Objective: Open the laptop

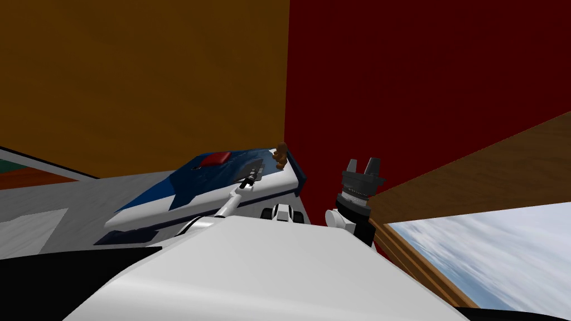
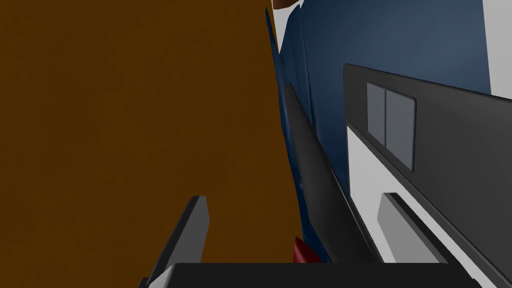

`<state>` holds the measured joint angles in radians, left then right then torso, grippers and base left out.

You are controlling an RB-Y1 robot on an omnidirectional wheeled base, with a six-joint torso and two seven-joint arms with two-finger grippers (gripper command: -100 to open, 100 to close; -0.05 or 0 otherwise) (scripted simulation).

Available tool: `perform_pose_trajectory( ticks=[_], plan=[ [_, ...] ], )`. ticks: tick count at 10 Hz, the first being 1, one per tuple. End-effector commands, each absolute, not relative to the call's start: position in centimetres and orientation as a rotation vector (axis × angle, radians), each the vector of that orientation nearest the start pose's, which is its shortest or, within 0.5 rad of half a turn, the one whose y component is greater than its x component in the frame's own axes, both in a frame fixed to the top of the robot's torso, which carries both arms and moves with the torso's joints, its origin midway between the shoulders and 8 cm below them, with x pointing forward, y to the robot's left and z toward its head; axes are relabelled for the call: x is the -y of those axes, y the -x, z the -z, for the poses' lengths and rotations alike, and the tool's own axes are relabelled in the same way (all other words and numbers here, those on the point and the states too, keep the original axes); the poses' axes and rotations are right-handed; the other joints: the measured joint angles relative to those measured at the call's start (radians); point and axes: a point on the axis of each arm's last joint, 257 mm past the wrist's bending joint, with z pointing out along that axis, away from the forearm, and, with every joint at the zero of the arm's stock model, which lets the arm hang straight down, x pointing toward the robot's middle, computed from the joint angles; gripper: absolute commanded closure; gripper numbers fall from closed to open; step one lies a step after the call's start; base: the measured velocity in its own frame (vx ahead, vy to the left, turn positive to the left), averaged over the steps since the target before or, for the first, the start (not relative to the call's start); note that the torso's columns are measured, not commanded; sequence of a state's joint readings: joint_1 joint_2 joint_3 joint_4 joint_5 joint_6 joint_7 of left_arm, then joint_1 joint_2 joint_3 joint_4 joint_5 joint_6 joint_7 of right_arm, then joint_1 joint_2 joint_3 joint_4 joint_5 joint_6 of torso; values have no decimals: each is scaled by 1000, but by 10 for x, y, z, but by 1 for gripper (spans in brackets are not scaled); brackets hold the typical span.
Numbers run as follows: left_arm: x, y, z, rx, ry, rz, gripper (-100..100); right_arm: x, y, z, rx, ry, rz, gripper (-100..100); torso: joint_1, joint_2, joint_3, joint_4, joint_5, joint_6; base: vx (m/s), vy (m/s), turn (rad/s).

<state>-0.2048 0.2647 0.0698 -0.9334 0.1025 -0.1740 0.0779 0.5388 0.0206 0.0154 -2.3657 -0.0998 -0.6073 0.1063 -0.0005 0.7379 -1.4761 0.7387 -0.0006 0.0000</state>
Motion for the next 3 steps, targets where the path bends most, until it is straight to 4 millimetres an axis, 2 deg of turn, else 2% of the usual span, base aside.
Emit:
perform_pose_trajectory(
  ticks=[1,3],
  plan=[
    [-368,-553,363,-1319,1384,945,0,288,-301,-68,-445,-575,-1292,0,0,0,0,0,0,0,0,0,0],
    [-368,-553,363,-1319,1384,945,0,288,-301,-68,-445,-575,-1292,0,1,0,0,-1,1,0,0,0,0]
  ],
)
